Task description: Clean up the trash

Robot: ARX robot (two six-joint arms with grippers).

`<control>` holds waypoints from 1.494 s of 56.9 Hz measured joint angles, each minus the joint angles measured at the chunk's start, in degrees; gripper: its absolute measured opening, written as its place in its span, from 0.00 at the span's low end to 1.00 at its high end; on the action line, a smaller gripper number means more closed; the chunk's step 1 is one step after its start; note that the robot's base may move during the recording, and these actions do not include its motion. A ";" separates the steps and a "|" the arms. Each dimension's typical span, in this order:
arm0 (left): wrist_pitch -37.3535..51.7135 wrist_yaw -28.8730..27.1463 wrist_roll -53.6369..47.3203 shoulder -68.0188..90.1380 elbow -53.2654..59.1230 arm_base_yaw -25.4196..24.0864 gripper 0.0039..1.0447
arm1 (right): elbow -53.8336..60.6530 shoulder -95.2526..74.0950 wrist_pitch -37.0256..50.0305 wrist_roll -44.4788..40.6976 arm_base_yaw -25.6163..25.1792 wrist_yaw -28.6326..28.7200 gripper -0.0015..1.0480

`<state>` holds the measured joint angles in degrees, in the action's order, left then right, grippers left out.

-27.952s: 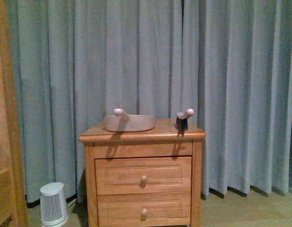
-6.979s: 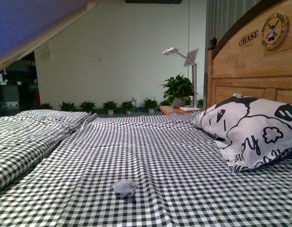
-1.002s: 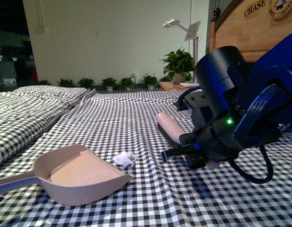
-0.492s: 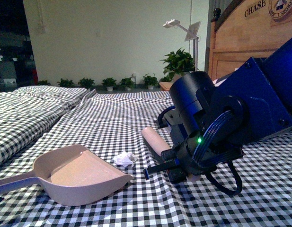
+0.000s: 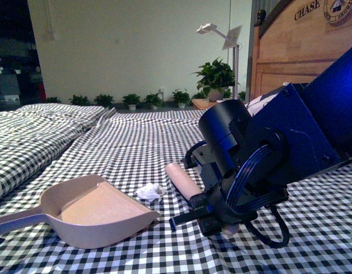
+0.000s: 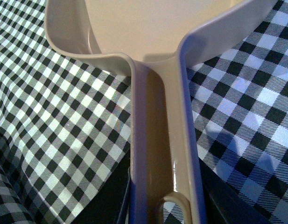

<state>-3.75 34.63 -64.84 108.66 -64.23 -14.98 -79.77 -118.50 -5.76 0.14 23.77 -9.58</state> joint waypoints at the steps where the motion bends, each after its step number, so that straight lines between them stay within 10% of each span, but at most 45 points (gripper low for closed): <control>1: 0.00 0.00 0.00 0.00 0.00 0.00 0.27 | 0.00 0.00 -0.17 0.02 0.04 0.22 0.20; 46: 0.00 0.00 0.00 0.00 0.00 0.00 0.27 | 5.57 12.52 -5.07 -3.28 5.92 16.57 0.20; 85: 0.00 0.00 0.00 0.00 0.00 0.00 0.27 | 5.84 16.63 5.14 -2.08 -6.91 -0.85 0.20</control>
<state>-3.75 34.63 -64.84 108.66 -64.23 -14.98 -73.93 -101.86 -0.62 -1.93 16.86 -10.44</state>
